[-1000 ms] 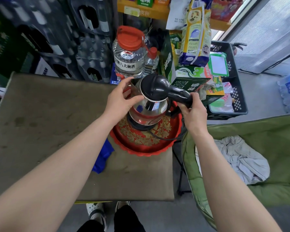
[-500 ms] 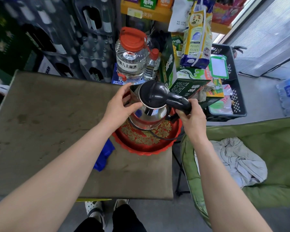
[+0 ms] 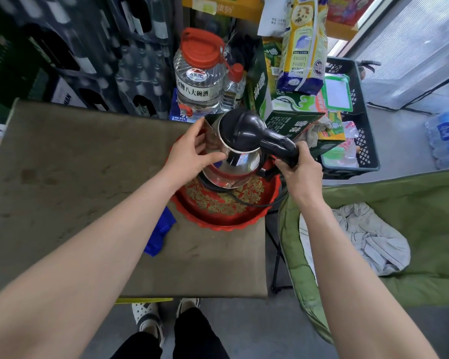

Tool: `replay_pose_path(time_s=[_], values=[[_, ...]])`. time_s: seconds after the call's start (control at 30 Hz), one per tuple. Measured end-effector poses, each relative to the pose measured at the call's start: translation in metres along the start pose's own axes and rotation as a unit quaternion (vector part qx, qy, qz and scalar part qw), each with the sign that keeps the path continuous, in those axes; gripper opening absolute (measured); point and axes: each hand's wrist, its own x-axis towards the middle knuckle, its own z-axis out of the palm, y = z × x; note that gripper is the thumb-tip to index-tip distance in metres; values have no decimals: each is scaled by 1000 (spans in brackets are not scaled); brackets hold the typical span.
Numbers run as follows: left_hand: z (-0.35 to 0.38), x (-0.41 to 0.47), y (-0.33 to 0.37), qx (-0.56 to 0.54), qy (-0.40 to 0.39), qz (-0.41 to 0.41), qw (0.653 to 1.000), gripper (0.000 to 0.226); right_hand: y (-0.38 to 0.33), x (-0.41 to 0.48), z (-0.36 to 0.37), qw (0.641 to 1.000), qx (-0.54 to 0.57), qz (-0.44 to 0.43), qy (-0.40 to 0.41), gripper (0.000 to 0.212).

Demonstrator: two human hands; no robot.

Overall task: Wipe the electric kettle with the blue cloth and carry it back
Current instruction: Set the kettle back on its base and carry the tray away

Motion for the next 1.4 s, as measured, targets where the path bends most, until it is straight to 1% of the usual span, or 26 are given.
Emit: replay_pose_path(time_s=[0.1, 0.2, 0.33, 0.4, 0.53, 0.67, 0.73, 0.77, 0.8, 0.83, 0.87, 0.93, 0.97, 1.0, 1.07, 1.13, 1.17, 1.2, 1.23, 1.27, 1.33, 1.4], values=[[-8, -7, -5, -3, 10, 1, 1000, 97, -2, -4, 6, 1000, 8, -16, 4, 27], [-13, -16, -14, -35, 25, -4, 999, 92, -6, -5, 10, 999, 33, -19, 10, 32], [-7, -24, -19, -37, 53, 4, 998, 84, -9, 3, 11, 999, 31, -32, -4, 25], [-3, -22, -19, -23, 58, 7, 998, 85, -7, 7, 12, 999, 26, -31, -8, 24], [-1, -9, -13, 33, 52, -7, 998, 92, -1, 11, 14, 1000, 18, 1, -5, 27], [-2, -8, -12, 44, 48, -12, 998, 93, 2, 14, 13, 999, 35, 6, -28, 31], [-4, -10, -16, 38, 39, -7, 998, 93, 8, 19, 8, 997, 39, -2, -74, 40], [-4, -12, -20, 29, 39, -8, 999, 93, 13, 21, 4, 994, 42, 2, -104, 50], [-7, -15, -26, 24, 48, -13, 998, 92, 21, 23, 2, 990, 53, 20, -127, 61], [-10, -18, -33, 33, 70, -20, 997, 90, 32, 27, 1, 988, 69, 50, -130, 69], [-13, -21, -42, 62, 103, -32, 992, 86, 45, 31, 1, 986, 79, 84, -117, 70], [-23, -27, -69, 142, 163, -80, 973, 79, 67, 37, 4, 985, 69, 135, -82, 58], [-27, -30, -83, 172, 177, -118, 962, 77, 75, 40, 8, 984, 61, 150, -76, 50], [-30, -32, -97, 189, 180, -154, 953, 76, 84, 45, 15, 983, 60, 159, -75, 46], [-28, -35, -120, 195, 169, -204, 944, 75, 100, 59, 31, 979, 72, 166, -91, 52], [-22, -33, -135, 213, 165, -209, 940, 66, 123, 84, 50, 975, 92, 169, -111, 62], [-19, -32, -139, 219, 162, -207, 940, 60, 125, 92, 57, 969, 111, 182, -123, 60], [-16, -30, -145, 216, 160, -203, 942, 57, 118, 95, 60, 963, 134, 195, -125, 48], [-14, -27, -149, 206, 159, -201, 944, 56, 112, 98, 61, 960, 156, 196, -123, 29], [-13, -25, -153, 195, 163, -203, 946, 57, 107, 100, 63, 958, 170, 195, -127, 17], [-13, -21, -159, 168, 175, -219, 945, 58, 99, 100, 68, 955, 169, 202, -135, 28], [-13, -20, -159, 146, 178, -233, 945, 60, 96, 96, 71, 953, 191, 195, -134, 29]])
